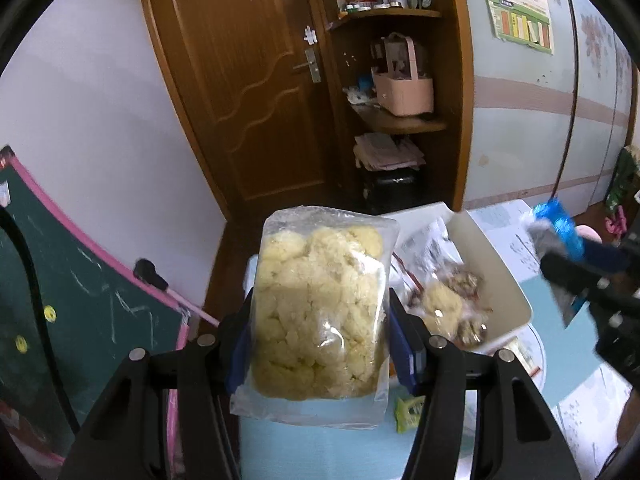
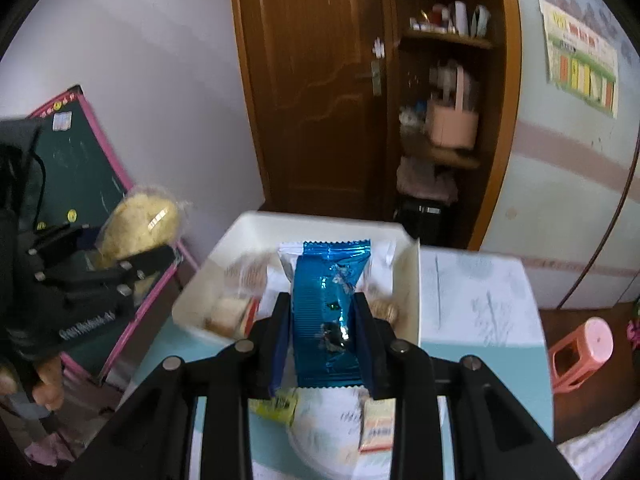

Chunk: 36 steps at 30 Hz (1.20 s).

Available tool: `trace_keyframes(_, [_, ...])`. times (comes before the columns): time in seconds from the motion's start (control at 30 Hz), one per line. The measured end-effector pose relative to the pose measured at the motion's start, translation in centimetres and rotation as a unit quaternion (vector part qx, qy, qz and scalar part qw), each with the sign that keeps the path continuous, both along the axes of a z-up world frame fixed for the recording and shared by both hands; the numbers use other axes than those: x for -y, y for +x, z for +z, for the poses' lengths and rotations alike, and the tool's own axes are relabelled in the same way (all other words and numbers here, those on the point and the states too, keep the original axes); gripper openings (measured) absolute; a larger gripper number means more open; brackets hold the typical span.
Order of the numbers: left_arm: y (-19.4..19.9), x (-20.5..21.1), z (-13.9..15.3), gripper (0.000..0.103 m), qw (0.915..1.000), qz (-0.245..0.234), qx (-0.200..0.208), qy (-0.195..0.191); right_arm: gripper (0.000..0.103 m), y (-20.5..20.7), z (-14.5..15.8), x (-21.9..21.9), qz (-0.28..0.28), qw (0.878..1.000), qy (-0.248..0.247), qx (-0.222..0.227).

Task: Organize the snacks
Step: 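Carry both snacks over the white bin and open both grippers inside, then withdraw both grippers from the bin toward the last two packets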

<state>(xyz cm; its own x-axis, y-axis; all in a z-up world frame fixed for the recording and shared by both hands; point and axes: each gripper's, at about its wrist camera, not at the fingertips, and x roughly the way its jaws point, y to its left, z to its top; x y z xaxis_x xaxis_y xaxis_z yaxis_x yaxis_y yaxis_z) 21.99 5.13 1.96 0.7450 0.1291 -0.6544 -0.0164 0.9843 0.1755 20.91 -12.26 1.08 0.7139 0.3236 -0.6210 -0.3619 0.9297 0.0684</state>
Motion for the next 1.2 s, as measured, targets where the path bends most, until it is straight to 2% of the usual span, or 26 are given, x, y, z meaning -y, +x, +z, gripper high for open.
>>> trace_keyframes(0.2, [3.3,-0.1,0.0,0.056,0.9999,0.003,-0.011,-0.008,0.030,3.1,2.2,-0.6,-0.012,1.000,-0.006,0.018])
trace_keyframes(0.4, [6.4,-0.8,-2.2,0.057,0.9985,0.009,-0.044,-0.030,0.030,6.7,1.5,-1.1,-0.029,1.000,-0.009,-0.001])
trace_keyframes(0.43, [6.6,-0.9,-2.7,0.062,0.9982,0.008,-0.050,-0.034,0.031,7.2,1.2,-1.1,-0.033,0.999,-0.010,-0.005])
trace_keyframes(0.47, [6.8,-1.1,-3.3,0.078,0.9977,0.006,-0.054,-0.039,0.033,7.4,0.8,-1.1,-0.035,0.999,-0.010,-0.007])
trace_keyframes(0.5, [6.8,-1.2,-3.6,0.085,0.9976,0.007,-0.055,-0.041,0.034,7.8,0.4,-1.1,-0.038,0.999,-0.009,-0.015])
trace_keyframes(0.53, [6.8,-1.4,-3.9,0.092,0.9977,0.009,-0.052,-0.043,0.040,8.1,0.1,-1.1,-0.037,0.999,-0.008,-0.021])
trace_keyframes(0.57, [6.7,-1.5,-4.1,0.092,0.9978,0.009,-0.048,-0.044,0.048,8.3,-0.3,-1.2,-0.037,0.999,-0.006,-0.028])
trace_keyframes(0.67, [6.6,-1.5,-4.6,0.092,0.9976,0.010,-0.055,-0.039,0.059,8.5,-1.2,-1.2,-0.040,0.999,-0.001,-0.036])
trace_keyframes(0.87, [6.2,-1.0,-5.2,0.092,0.9972,0.010,-0.064,-0.036,0.060,8.1,-1.7,-1.0,-0.042,0.998,-0.001,-0.040])
trace_keyframes(1.2, [4.5,0.2,-4.5,0.092,0.9974,-0.002,-0.065,-0.030,0.060,6.6,-2.2,-0.3,-0.040,0.998,-0.003,-0.049])
